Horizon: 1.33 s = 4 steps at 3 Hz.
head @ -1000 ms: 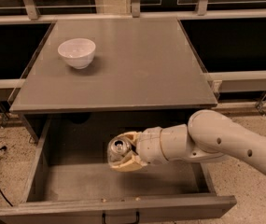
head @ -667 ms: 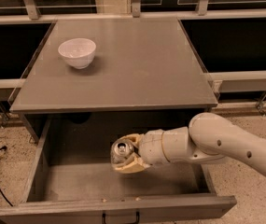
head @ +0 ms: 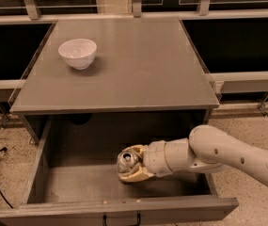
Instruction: Place 7up can into top drawer
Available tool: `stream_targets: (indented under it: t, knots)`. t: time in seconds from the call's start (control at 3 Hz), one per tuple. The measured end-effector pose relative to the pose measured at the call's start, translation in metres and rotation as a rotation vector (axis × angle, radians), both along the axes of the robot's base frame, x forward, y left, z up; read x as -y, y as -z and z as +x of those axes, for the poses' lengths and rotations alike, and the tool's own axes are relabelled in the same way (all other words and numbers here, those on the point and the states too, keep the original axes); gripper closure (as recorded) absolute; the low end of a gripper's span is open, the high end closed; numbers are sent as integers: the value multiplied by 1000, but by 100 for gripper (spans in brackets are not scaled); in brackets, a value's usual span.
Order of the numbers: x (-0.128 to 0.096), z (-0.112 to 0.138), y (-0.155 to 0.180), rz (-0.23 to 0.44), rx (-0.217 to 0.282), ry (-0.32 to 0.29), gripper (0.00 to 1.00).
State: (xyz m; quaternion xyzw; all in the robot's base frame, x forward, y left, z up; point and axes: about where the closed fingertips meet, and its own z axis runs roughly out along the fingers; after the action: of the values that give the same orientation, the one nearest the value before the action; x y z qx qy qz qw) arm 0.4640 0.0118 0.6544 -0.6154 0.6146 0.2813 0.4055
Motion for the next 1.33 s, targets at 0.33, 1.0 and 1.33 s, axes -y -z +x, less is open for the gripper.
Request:
stream_targets:
  t: [0.33, 1.0, 1.33]
  knots:
    - [0, -1, 2, 0, -2, -1, 96]
    - [0, -1, 2, 0, -2, -1, 51]
    - [0, -1, 2, 0, -2, -1, 27]
